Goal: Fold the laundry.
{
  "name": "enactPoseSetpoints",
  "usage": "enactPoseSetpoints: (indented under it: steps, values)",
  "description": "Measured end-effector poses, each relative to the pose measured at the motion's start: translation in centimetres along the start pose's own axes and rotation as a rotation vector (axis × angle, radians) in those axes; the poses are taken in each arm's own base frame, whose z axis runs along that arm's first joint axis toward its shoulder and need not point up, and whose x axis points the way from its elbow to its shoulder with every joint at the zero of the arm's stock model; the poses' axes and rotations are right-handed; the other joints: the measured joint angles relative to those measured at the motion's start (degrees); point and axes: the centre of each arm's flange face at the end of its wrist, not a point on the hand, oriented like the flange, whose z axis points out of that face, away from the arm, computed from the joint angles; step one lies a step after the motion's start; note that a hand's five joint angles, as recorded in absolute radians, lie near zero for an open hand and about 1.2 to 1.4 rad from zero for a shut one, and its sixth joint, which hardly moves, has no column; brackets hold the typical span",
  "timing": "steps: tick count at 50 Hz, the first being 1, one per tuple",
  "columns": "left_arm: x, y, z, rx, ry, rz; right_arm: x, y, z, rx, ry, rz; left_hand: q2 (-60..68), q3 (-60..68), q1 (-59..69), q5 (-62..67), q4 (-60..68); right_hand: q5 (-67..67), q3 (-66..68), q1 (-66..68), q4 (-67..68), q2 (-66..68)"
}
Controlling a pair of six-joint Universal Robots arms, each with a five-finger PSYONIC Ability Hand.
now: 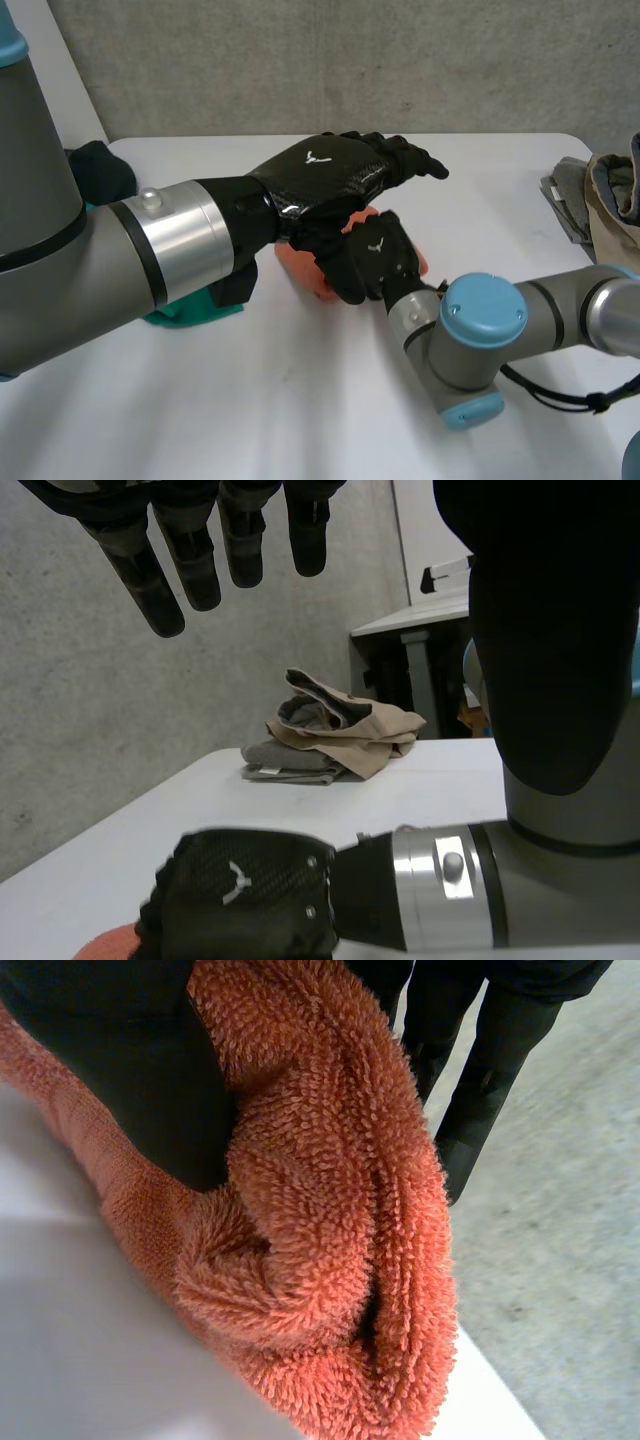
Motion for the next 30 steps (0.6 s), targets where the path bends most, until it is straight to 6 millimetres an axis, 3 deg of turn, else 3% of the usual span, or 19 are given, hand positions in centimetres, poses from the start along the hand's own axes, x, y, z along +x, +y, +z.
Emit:
enactPoseSetpoints:
  steps: [5,10,16,19,24,27,30]
  values:
    - [-0.3,-0.6,-0.2,0.018,-0.015,0.008,2.5,-1.8,1.3,0.064,0.066,0.008,0.0,0.0,0.0,0.0,0.0,0.0,0.0,0.0,0.16,0.0]
    - [-0.7,-1.8,-0.5,0.063,-0.044,0.026,7.1,-5.2,2.8,0.168,0.177,0.03,0.0,0.0,0.0,0.0,0.0,0.02,0.0,0.0,0.21,0.0]
    - [-1.3,-3.2,-0.6,0.126,-0.088,0.037,13.8,-8.2,3.8,0.261,0.322,0.045,0.0,0.0,0.0,0.0,0.0,0.0,0.0,0.0,0.22,0.0]
    - [-1.5,-4.0,-0.7,0.165,-0.115,0.03,19.9,-9.3,3.7,0.302,0.447,0.044,0.0,0.0,0.0,0.0,0.0,0.47,0.08,0.0,0.23,0.0]
    - [-1.6,-4.2,-0.7,0.186,-0.127,0.018,27.7,-8.7,2.4,0.32,0.602,0.036,0.0,0.0,0.0,0.0,0.0,0.49,0.39,0.0,0.26,0.0]
    - [-1.5,-3.8,-0.6,0.182,-0.127,0.009,33.2,-6.6,1.0,0.317,0.698,0.026,0.0,0.0,0.0,0.0,0.0,0.49,0.39,0.0,0.27,0.0]
    - [-1.5,-3.4,-0.5,0.176,-0.124,0.004,36.3,-3.8,0.1,0.302,0.74,0.011,0.0,0.0,0.0,0.0,0.0,0.49,0.63,0.0,0.27,0.0]
